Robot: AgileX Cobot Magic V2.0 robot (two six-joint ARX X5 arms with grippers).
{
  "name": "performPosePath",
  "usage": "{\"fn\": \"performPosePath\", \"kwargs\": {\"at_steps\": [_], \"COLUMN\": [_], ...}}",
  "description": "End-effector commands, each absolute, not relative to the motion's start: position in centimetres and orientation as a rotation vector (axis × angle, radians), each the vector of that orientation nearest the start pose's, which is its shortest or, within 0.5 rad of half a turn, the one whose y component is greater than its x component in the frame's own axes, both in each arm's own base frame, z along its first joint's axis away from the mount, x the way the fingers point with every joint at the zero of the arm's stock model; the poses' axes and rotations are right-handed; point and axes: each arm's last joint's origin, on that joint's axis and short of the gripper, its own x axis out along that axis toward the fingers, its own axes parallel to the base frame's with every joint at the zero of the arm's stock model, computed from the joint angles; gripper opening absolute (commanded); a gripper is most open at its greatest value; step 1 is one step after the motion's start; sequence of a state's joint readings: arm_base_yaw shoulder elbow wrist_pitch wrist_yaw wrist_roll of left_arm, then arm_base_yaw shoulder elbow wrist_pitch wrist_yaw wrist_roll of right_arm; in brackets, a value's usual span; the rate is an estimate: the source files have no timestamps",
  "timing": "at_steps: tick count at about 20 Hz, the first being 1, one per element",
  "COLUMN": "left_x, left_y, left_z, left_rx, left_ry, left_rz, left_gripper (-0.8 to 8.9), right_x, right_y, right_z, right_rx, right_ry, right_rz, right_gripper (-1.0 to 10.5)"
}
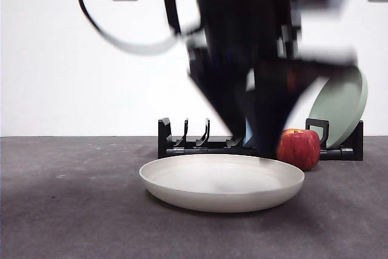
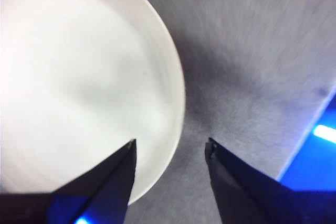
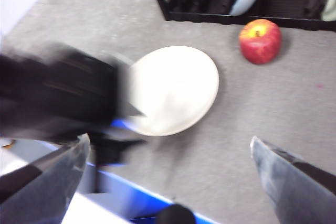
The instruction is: Take the yellow plate from the plate rack,put the plate on the table,take the apple from the table,put the apple in the plate
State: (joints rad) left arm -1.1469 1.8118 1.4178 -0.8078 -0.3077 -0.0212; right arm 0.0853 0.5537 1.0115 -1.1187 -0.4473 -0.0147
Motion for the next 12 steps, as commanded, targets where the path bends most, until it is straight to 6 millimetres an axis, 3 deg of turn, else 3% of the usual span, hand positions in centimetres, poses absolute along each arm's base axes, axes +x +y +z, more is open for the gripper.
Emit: {"fn": "performPosePath", "kwargs": {"at_steps": [1,4,7,12], "left_x": [14.9,13.0,10.9,8.0], "left_y": [-31.2,-27.6,-23.1,-16.7], "left_z": [27.7,34.7,40.2,44.7], "left_rx": [0.657,0.43,0.239,0.096], "left_ry": [0.856,0.708,0.524,0.344], "left_rz": [-0.73,-0.836,-0.923,-0.956], "left_gripper": [2.24,2.2,2.2,2.2], "right_x": [7.9,11.7,16.8,24.1], "right_y": [1.9,2.2,2.7,4.0], "right_z": [35.0,35.1,33.8,29.3], "right_rx": [0.095,0.111,0.117,0.05], "right_ry": [0.627,0.622,0.679,0.804], "right_rz": [0.486,0.48,0.482,0.408], "right_gripper": [6.6,6.6,6.6,6.6]}}
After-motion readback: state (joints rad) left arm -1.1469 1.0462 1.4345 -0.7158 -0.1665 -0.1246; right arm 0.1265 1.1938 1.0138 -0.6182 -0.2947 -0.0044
